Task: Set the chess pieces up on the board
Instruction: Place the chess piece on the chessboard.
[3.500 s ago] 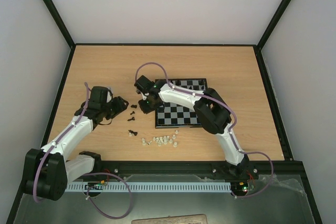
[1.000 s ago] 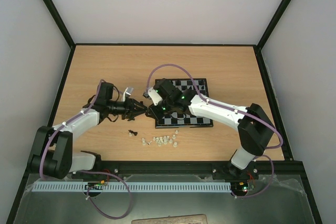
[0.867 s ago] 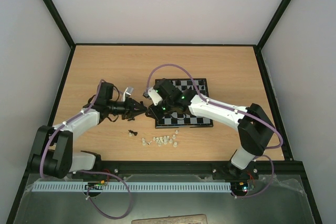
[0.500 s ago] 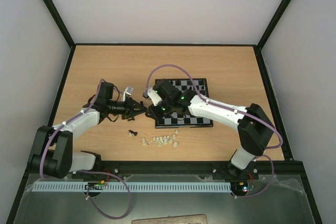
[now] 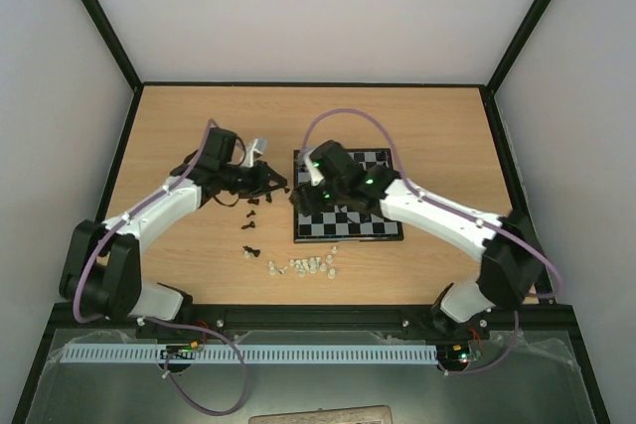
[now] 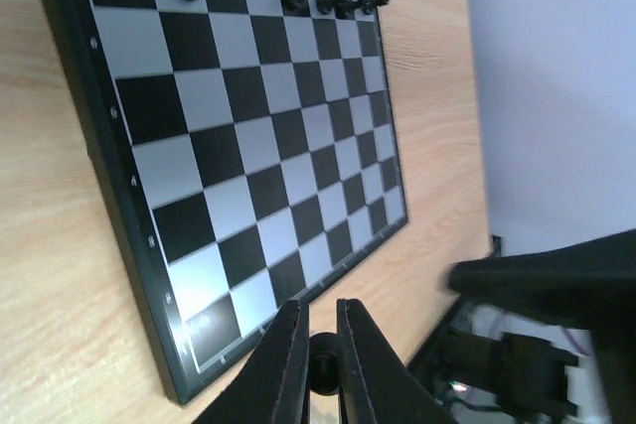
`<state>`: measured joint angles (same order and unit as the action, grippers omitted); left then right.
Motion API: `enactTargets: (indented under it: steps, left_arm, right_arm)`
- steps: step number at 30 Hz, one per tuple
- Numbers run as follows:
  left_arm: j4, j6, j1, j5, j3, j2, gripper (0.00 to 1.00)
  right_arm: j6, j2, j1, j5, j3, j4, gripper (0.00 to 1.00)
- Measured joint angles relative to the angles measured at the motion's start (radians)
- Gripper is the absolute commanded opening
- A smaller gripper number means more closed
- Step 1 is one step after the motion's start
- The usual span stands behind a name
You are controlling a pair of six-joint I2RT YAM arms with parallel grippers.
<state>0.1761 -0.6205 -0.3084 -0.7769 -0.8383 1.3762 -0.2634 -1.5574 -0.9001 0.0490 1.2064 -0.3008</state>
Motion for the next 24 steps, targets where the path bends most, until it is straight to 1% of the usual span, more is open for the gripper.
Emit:
enactTargets:
  steps: [5,7,9,12,15,18,24]
  left_arm:
    - [0.052,0.036,-0.14,0.205,-0.138,0.101,0.03]
    - [0.069,0.044,-0.197,0.3,-0.186,0.137,0.02]
    - [0.087,0.055,-0.266,0.427,-0.246,0.176,0.02]
    - [0.095,0.068,-0.361,0.602,-0.323,0.23,0.02]
    - [0.08,0.079,-0.441,0.778,-0.388,0.292,0.02]
    - [0.053,0.09,-0.491,0.907,-0.42,0.357,0.02]
    - [0.038,0.106,-0.5,1.08,-0.476,0.491,0.02]
  right_arm:
    - [-0.072,0.176,0.114,-0.086,-0.07,-0.011,0.74]
    - [-0.101,0.243,0.166,-0.127,-0.103,-0.014,0.77]
    - [-0.125,0.294,0.208,-0.157,-0.128,-0.018,0.77]
    - [-0.147,0.34,0.246,-0.179,-0.151,-0.021,0.77]
    - [-0.159,0.345,0.256,-0.182,-0.161,-0.023,0.77]
    - [-0.165,0.345,0.259,-0.177,-0.176,-0.026,0.77]
    - [-0.166,0.345,0.262,-0.162,-0.183,-0.035,0.77]
